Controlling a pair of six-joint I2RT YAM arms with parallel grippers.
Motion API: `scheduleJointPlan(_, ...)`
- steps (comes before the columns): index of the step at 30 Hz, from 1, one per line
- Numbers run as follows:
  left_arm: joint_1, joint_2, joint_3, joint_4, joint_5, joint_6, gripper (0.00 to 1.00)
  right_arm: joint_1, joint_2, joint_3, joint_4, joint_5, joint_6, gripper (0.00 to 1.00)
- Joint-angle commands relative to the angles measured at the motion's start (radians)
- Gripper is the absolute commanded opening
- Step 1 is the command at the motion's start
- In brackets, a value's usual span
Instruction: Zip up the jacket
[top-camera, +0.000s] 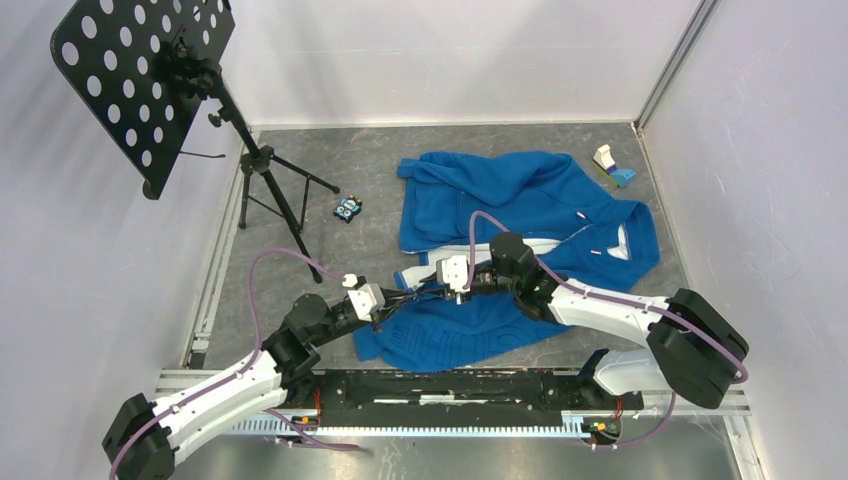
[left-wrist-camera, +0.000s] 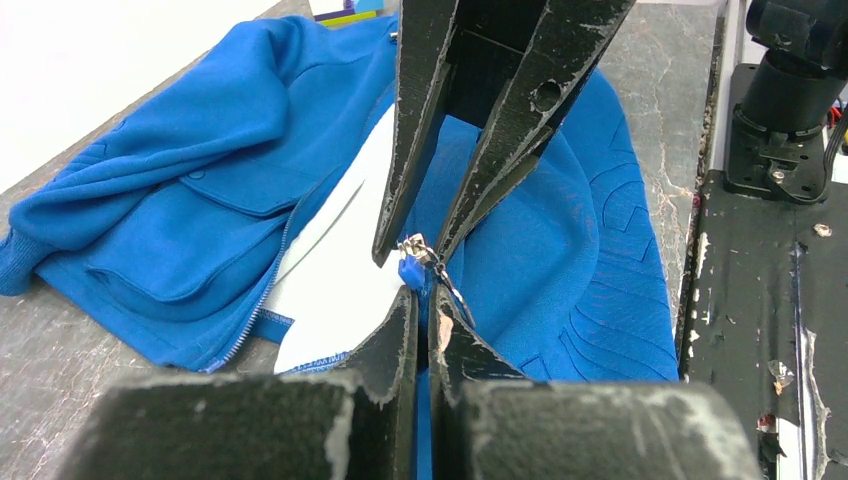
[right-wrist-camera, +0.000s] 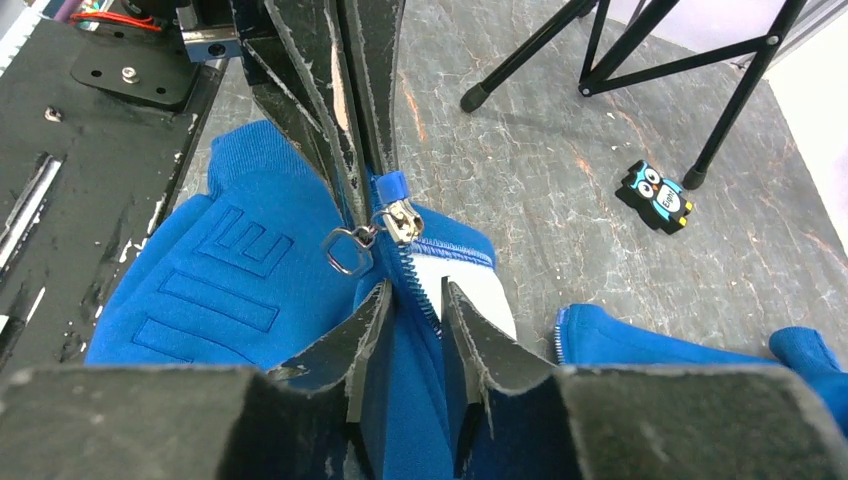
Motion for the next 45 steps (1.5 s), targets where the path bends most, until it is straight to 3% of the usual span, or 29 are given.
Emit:
scheduleJointPlan(1,-0.002,0.0,0.02,0.063,0.021,0.021,0.02,-0.001,-0.013,0.029,0.079,-0.026,0.054,0.24)
scheduleJointPlan(4,-0.002,0.013,0.018,0.075,-0.025,-0.024,0.02,-0.001,-0.025,0.031,0.07,-0.026,0.067,0.01)
scheduleJointPlan(7,-0.002,0.025,0.014,0.087,-0.065,-0.078,0.06,-0.001,-0.051,0.01,0.07,-0.022,0.069,0.0)
scheduleJointPlan(11,-0.002,0.043,-0.017,0.167,-0.042,-0.121,0.31,-0.002,-0.06,-0.003,0.085,-0.032,0.083,0.0)
scheduleJointPlan(15,-0.002,0.064,-0.007,0.176,-0.007,-0.129,0.37,-0.001,-0.054,0.002,0.096,-0.043,0.1,0.0)
scheduleJointPlan(22,-0.002,0.093,0.006,0.181,0.005,-0.121,0.32,-0.001,-0.056,-0.012,0.135,-0.049,0.136,0.0)
scheduleJointPlan(23,-0.002,0.101,0.009,0.182,0.01,-0.121,0.27,-0.001,-0.056,-0.014,0.138,-0.049,0.141,0.01)
scheduleJointPlan(25,-0.002,0.116,0.012,0.181,-0.016,-0.124,0.06,-0.001,-0.056,-0.018,0.14,-0.042,0.143,0.01)
scheduleJointPlan(26,-0.002,0.122,0.013,0.173,-0.05,-0.129,0.02,-0.001,-0.059,-0.023,0.141,-0.018,0.149,0.04)
scheduleJointPlan(28,-0.002,0.135,0.017,0.139,-0.095,-0.136,0.02,-0.001,-0.07,-0.035,0.137,0.059,0.174,0.21)
scheduleJointPlan(30,-0.002,0.153,0.024,0.083,-0.121,-0.137,0.02,-0.002,-0.096,-0.049,0.135,0.181,0.237,0.45)
scheduleJointPlan(34,-0.002,0.177,0.001,0.061,-0.237,-0.274,0.02,-0.001,-0.145,-0.062,0.117,0.343,0.436,0.71)
scheduleJointPlan(39,-0.002,0.289,0.035,0.026,-0.242,-0.441,0.02,-0.003,-0.11,0.006,0.06,0.592,0.734,0.78)
scheduleJointPlan(42,-0.001,0.39,0.052,0.019,-0.222,-0.531,0.02,-0.003,0.002,0.064,0.086,0.626,0.845,0.77)
scheduleJointPlan(45,-0.002,0.462,0.072,-0.017,-0.225,-0.579,0.02,-0.003,0.156,0.194,-0.023,0.692,0.906,0.76)
